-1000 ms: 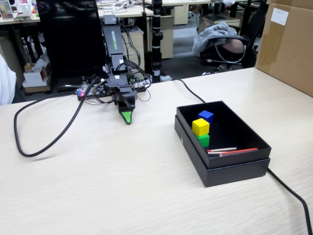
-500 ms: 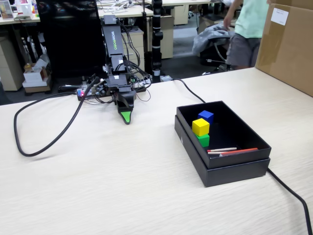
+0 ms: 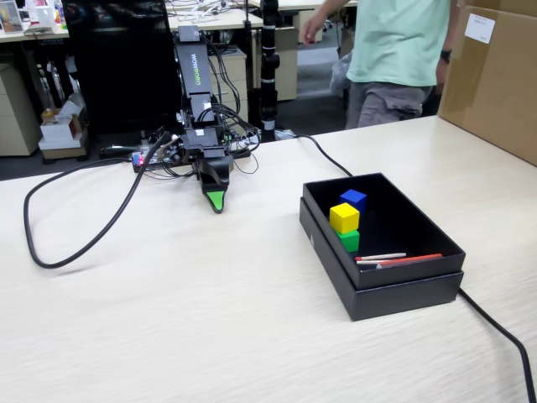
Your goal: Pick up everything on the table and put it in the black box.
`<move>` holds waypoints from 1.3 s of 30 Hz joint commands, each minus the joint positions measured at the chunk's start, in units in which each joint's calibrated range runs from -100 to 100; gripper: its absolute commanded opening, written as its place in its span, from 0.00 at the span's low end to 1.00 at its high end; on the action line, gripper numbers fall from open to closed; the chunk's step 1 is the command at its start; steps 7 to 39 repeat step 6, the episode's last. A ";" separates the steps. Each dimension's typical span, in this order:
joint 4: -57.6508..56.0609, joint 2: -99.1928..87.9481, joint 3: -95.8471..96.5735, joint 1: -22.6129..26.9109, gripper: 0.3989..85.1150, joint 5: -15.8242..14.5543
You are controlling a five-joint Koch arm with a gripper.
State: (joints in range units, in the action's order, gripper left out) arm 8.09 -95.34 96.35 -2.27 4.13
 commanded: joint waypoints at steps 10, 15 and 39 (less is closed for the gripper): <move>-0.70 1.31 0.57 -0.05 0.59 0.49; -0.70 1.31 0.57 -0.05 0.59 0.49; -0.70 1.31 0.57 -0.05 0.59 0.49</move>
